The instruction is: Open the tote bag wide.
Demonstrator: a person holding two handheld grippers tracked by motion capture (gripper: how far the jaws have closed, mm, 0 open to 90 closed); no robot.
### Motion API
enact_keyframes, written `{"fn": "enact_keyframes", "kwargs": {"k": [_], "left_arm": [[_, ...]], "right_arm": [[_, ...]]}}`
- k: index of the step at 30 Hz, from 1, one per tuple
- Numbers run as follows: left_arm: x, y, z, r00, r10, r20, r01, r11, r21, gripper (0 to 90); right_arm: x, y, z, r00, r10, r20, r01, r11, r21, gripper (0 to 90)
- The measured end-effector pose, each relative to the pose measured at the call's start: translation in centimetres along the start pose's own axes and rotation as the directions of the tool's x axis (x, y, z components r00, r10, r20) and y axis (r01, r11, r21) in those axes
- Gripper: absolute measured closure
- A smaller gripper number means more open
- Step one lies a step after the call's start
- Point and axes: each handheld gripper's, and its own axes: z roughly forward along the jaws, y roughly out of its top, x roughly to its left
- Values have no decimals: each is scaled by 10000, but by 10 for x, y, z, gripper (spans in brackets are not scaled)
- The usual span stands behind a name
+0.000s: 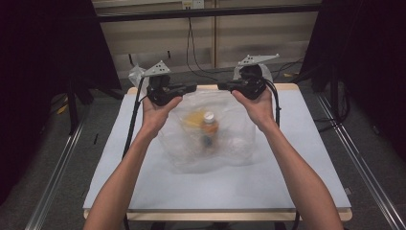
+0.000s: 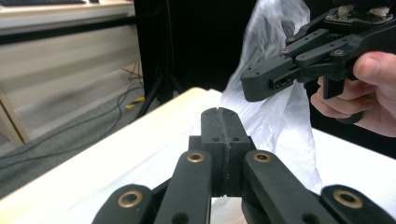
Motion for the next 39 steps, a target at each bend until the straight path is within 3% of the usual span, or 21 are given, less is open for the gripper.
{"fn": "enact_keyframes", "kwargs": {"k": [4, 11, 14, 20, 24, 25, 29, 35, 39], "left_arm": [[-8, -13, -1, 9996, 284, 39, -285, 9988, 405, 900], [-14, -27, -1, 9991, 309, 291, -330, 9967, 738, 900], [-16, -36, 1, 9983, 304, 493, -353, 9943, 1010, 900], [-27, -47, 1, 9958, 393, 822, -495, 9908, 1261, 900], [-34, -55, -3, 9956, 368, 864, -466, 9923, 1144, 900], [-38, -60, -3, 9959, 378, 825, -491, 9891, 1387, 900], [-35, -67, -3, 9961, 259, 841, -371, 9902, 1347, 900], [-27, -84, 5, 9969, 18, 786, -147, 9864, 1637, 900], [-29, -91, 10, 9959, -75, 900, -87, 9838, 1790, 900]], "right_arm": [[4, -13, 1, 9997, -24, -230, 26, 10000, 87, 900], [7, -29, -2, 9996, 13, -289, -6, 9997, 236, 900], [8, -32, -5, 9992, 100, -375, -99, 9999, 44, 900], [14, -43, -3, 9987, -8, -515, 34, 9987, 508, 900], [21, -51, -5, 9985, 41, -546, -10, 9984, 569, 900], [26, -56, -5, 9986, -38, -530, 77, 9972, 737, 900], [28, -63, -3, 9985, -53, -537, 98, 9964, 841, 900], [14, -76, 3, 9987, 328, -401, -289, 9951, 947, 900], [11, -88, 8, 9980, 450, -447, -393, 9920, 1199, 900]]}}
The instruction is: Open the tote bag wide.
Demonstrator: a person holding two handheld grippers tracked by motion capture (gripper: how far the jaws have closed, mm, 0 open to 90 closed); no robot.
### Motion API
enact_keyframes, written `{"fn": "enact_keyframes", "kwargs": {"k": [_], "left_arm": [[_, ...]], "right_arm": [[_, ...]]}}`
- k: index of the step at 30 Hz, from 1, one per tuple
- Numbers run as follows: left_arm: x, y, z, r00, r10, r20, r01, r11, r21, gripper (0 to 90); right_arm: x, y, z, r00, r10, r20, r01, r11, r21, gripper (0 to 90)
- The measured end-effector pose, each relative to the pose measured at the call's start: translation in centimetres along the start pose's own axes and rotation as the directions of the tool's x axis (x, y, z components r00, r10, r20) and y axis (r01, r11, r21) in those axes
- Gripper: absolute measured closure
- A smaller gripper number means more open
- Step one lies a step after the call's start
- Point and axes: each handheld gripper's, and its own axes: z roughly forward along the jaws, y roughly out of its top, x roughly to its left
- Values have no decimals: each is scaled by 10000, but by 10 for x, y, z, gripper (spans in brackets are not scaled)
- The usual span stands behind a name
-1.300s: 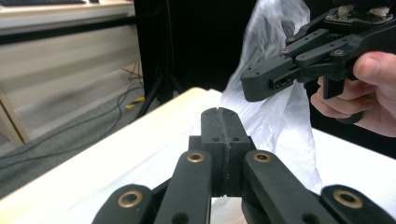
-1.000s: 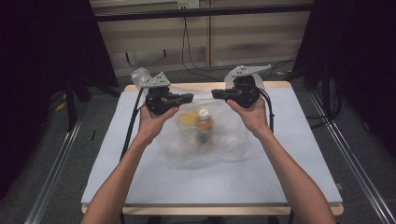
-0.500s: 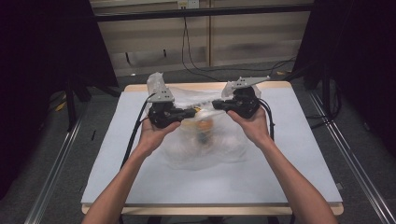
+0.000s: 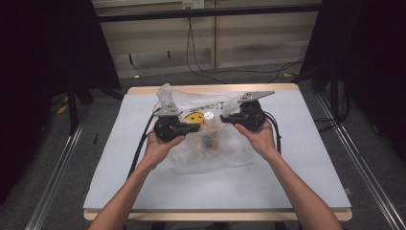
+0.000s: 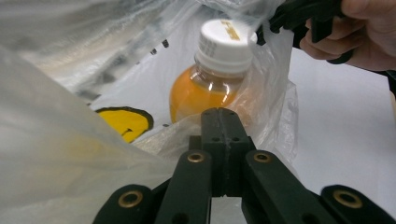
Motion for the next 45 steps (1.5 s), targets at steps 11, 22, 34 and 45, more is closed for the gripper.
{"fn": "enact_keyframes", "kwargs": {"k": [11, 22, 34, 45], "left_arm": [[13, -17, 7, 9992, -381, -139, 384, 9990, 208, 900], [22, -39, 31, 9985, -529, -170, 544, 9934, 1014, 900], [30, -66, 47, 9981, -512, -348, 585, 9634, 2614, 900], [29, -86, 13, 9949, -921, -419, 998, 9624, 2528, 900]], "right_arm": [[-11, -30, 10, 9994, 325, -155, -320, 9989, 332, 900], [-20, -60, 35, 9984, 520, -240, -485, 9906, 1281, 900], [-22, -86, 49, 9985, 468, -267, -394, 9722, 2308, 900], [-22, -99, 26, 9981, 516, -331, -425, 9718, 2319, 900]]}}
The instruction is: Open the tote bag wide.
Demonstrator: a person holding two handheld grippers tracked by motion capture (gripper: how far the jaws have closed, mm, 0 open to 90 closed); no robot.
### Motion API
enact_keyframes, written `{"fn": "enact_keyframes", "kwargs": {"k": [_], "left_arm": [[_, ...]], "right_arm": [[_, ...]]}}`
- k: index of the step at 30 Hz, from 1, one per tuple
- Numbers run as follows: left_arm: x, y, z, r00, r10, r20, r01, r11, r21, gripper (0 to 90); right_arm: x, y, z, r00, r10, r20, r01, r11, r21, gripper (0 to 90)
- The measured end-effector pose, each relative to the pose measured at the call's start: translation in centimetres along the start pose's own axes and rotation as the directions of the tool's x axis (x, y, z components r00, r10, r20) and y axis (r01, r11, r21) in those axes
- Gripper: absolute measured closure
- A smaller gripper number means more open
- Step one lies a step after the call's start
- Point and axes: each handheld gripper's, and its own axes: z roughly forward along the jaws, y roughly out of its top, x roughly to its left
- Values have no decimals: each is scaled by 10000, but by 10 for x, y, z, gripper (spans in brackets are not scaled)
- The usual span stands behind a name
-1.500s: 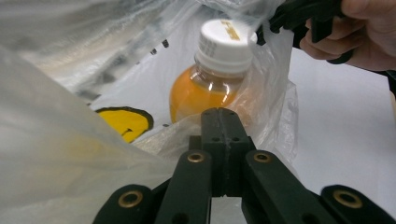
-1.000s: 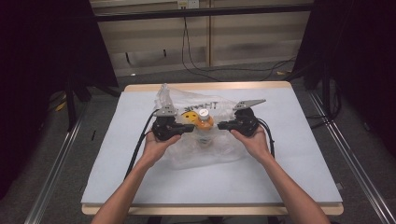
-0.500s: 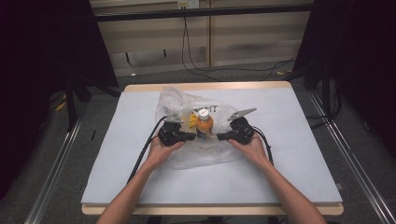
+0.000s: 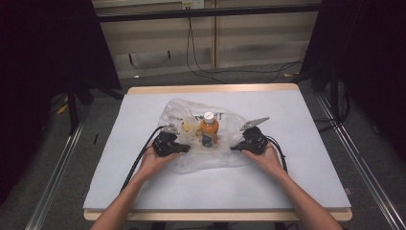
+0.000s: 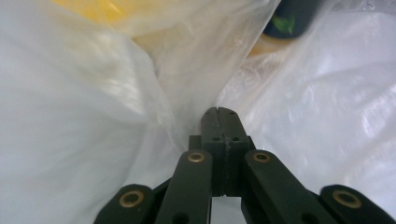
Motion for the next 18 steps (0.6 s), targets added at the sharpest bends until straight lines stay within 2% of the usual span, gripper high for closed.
{"fn": "enact_keyframes", "kwargs": {"k": [1, 2, 5, 7, 8, 9, 10, 13, 15, 18], "left_arm": [[-2, -1, -1, 10000, -22, 84, 22, 10000, 15, 900], [-4, -1, -2, 9998, 184, 11, -184, 9997, 146, 900], [-8, -3, -6, 9994, 334, 68, -336, 9991, 269, 900], [-9, -8, -11, 9995, 315, -82, -313, 9991, 278, 900], [-8, -12, -13, 9999, 79, 98, -80, 9998, 154, 900], [-7, -15, -16, 9997, 25, 247, -27, 10000, 66, 900], [-7, -18, -18, 9998, -54, 202, 53, 10000, 53, 900], [-13, -20, -22, 9995, 258, 171, -262, 9993, 254, 900], [-15, -23, -23, 9995, 210, 227, -213, 9997, 149, 900], [-16, -26, -23, 9995, 181, 242, -180, 9998, -71, 900]], "right_arm": [[2, -2, -1, 10000, -91, 24, 91, 10000, 11, 900], [3, -2, -2, 9999, -118, 32, 118, 9999, 34, 900], [5, -2, -4, 9998, -118, 128, 116, 9998, 162, 900], [6, -4, -7, 9997, -159, 192, 154, 9995, 283, 900], [6, -6, -9, 9996, -179, 239, 172, 9995, 283, 900], [6, -9, -12, 9998, -71, 185, 66, 9997, 247, 900], [5, -11, -14, 9999, 30, 124, -33, 9997, 244, 900], [5, -18, -22, 9998, 51, 190, -56, 9997, 224, 900], [7, -22, -28, 9996, -92, 283, 84, 9996, 282, 900], [7, -27, -32, 9996, 89, 276, -94, 9998, 168, 900]]}}
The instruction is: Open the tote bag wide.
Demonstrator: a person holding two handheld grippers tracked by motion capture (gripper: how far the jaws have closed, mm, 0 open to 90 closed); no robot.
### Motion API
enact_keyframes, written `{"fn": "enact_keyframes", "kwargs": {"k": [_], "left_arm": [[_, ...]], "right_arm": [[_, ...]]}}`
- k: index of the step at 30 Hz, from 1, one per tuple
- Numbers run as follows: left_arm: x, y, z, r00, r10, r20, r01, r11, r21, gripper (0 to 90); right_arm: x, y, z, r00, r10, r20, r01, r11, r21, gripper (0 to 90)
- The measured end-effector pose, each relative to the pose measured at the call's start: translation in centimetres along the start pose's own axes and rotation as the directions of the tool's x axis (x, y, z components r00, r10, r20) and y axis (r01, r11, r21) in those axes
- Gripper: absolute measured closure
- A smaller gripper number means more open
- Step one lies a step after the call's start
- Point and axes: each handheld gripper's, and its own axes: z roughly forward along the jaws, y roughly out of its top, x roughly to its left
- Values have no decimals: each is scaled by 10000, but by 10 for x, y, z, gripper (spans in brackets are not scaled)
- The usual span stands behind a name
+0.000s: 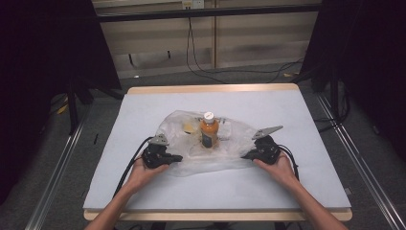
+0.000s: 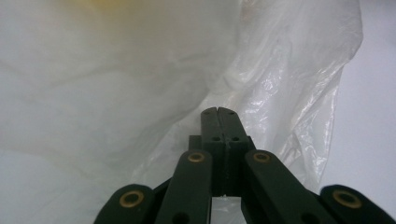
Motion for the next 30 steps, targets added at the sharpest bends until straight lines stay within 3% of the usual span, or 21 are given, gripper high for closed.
{"fn": "enact_keyframes", "kwargs": {"k": [2, 3, 9, 11, 16, 22, 23, 30], "left_arm": [[0, 0, 0, 10000, -21, 56, 21, 10000, -61, 900], [0, 0, 0, 10000, -21, 56, 21, 10000, -61, 900], [-7, 7, -20, 9998, -38, 175, 58, 9935, -1137, 900], [-9, 7, -23, 9999, 20, 157, -1, 9924, -1232, 900], [-15, 11, -38, 9997, -67, 225, 107, 9824, -1865, 900], [-16, 18, -42, 9997, 145, 186, -105, 9799, -1994, 900], [-17, 22, -44, 9997, 78, 244, -21, 9742, -2255, 900], [-16, 43, -48, 9994, 307, 146, -259, 9651, -2605, 900]], "right_arm": [[2, 2, 0, 9996, -230, 140, 232, 9996, -138, 900], [3, 3, 0, 9999, -169, -5, 169, 9992, -371, 900], [8, 10, -23, 9987, 38, -511, -121, 9865, -1635, 900], [10, 11, -27, 9989, 3, -470, -84, 9852, -1711, 900], [10, 6, -60, 9996, 108, -248, -164, 9713, -2372, 900], [9, -7, -79, 9997, 233, -109, -253, 9682, -2488, 900], [8, -10, -88, 9995, 300, 47, -277, 9642, -2639, 900], [2, -3, -104, 9980, 488, 393, -341, 9492, -3128, 900]]}}
